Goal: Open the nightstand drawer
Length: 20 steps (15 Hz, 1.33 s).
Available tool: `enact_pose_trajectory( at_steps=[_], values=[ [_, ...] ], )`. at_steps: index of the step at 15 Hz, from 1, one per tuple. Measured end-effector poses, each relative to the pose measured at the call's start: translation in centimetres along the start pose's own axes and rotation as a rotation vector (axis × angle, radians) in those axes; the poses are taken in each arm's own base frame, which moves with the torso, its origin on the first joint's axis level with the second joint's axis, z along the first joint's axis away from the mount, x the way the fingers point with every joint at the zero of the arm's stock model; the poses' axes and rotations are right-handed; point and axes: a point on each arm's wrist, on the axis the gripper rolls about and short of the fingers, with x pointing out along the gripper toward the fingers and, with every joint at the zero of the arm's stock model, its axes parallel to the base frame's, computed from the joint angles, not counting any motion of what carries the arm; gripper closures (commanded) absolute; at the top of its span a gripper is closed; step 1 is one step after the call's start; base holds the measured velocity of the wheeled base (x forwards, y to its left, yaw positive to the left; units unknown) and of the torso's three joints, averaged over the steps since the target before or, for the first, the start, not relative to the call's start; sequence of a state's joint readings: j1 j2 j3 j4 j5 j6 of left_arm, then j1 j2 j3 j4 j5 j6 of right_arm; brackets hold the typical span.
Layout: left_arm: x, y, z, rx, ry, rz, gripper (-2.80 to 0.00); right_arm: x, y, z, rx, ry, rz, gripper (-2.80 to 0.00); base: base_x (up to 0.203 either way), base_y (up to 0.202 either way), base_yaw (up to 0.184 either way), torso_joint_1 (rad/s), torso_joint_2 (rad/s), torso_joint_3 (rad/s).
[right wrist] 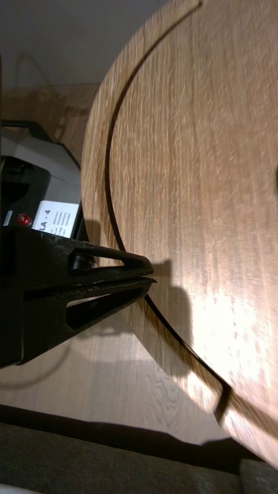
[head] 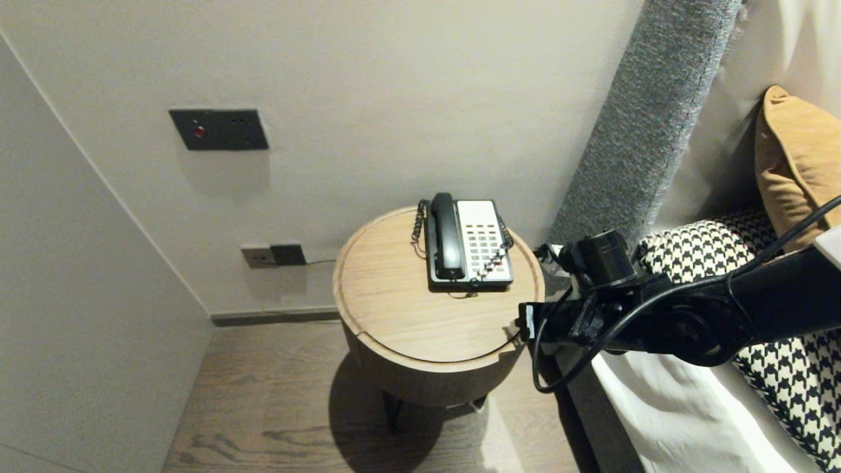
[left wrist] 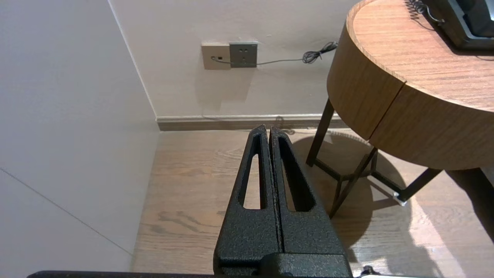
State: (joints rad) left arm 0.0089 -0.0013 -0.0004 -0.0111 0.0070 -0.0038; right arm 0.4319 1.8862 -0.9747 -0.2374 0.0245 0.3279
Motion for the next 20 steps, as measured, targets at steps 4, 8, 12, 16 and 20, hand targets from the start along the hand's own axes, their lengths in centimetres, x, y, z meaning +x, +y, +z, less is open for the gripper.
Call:
enact_pose_trajectory(
  at_steps=[4, 8, 12, 16, 20],
  values=[
    [0.0, 0.0, 0.0, 0.000, 0.000, 0.000, 0.00, 1.0, 0.2, -0.8, -0.006, 0.037, -0.001, 0.00, 0.000, 0.000, 0.000, 0.000, 0.00, 0.000],
    [0.0, 0.0, 0.0, 0.000, 0.000, 0.000, 0.00, 1.3, 0.1, -1.4, -0.008, 0.058, -0.007, 0.00, 0.000, 0.000, 0.000, 0.000, 0.00, 0.000],
    [0.0, 0.0, 0.0, 0.000, 0.000, 0.000, 0.00, 1.2, 0.2, -2.2, -0.016, 0.083, -0.005, 0.00, 0.000, 0.000, 0.000, 0.000, 0.00, 0.000],
    [0.0, 0.0, 0.0, 0.000, 0.000, 0.000, 0.00, 0.7, 0.3, -3.6, -0.028, 0.123, -0.003, 0.00, 0.000, 0.000, 0.000, 0.000, 0.00, 0.000],
    [0.0, 0.0, 0.0, 0.000, 0.000, 0.000, 0.00, -0.7, 0.7, -5.6, -0.053, 0.173, 0.006, 0.00, 0.000, 0.000, 0.000, 0.000, 0.00, 0.000]
  ],
)
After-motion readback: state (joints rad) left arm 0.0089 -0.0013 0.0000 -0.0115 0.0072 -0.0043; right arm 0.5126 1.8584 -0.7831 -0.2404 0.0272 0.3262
